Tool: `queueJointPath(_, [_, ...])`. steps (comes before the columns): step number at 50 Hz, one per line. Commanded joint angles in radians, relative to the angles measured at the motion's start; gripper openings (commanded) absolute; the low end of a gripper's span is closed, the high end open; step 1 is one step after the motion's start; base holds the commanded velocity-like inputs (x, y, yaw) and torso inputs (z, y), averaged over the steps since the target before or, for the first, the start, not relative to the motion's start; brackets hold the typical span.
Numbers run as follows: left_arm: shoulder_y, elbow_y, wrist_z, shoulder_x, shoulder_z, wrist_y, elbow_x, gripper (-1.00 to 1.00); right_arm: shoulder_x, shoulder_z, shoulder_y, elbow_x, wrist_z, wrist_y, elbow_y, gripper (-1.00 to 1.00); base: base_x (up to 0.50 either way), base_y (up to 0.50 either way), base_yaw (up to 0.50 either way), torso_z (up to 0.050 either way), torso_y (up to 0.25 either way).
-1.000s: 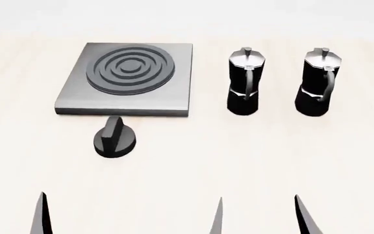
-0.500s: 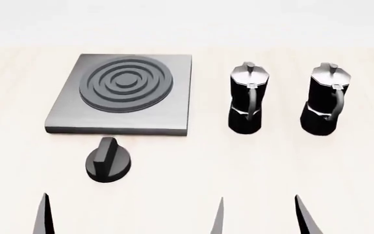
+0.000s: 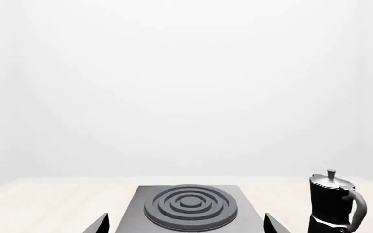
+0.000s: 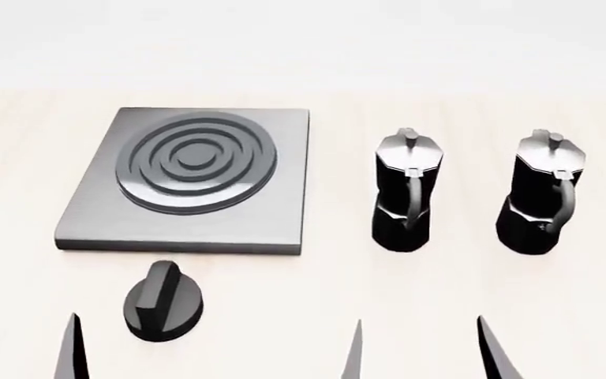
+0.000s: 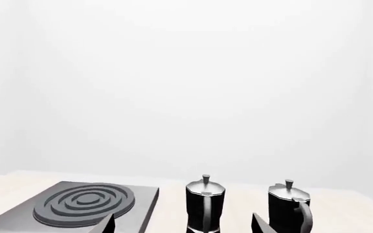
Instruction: Put both moka pots on the stove.
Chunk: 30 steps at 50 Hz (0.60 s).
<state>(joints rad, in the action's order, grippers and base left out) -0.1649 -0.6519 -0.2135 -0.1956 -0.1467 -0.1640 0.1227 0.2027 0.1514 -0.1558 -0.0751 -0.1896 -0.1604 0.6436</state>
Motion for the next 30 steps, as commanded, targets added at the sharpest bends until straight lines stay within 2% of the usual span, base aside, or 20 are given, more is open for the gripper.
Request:
queueJointPath(1, [-0.002, -0.01, -0.01, -0.008, -0.004, -0.001, 0.005, 1.0, 0.007, 0.007, 0.0, -0.002, -0.009, -0.002, 0.003, 1.0, 0.21, 0.0, 0.0, 0.0, 0.0])
queueJointPath(30, [0.006, 0.024, -0.026, -0.022, -0.024, 0.018, 0.007, 1.0, 0.021, 0.024, 0.001, -0.017, -0.026, 0.03, -0.026, 1.0, 0.2, 0.0, 0.0, 0.0, 0.001])
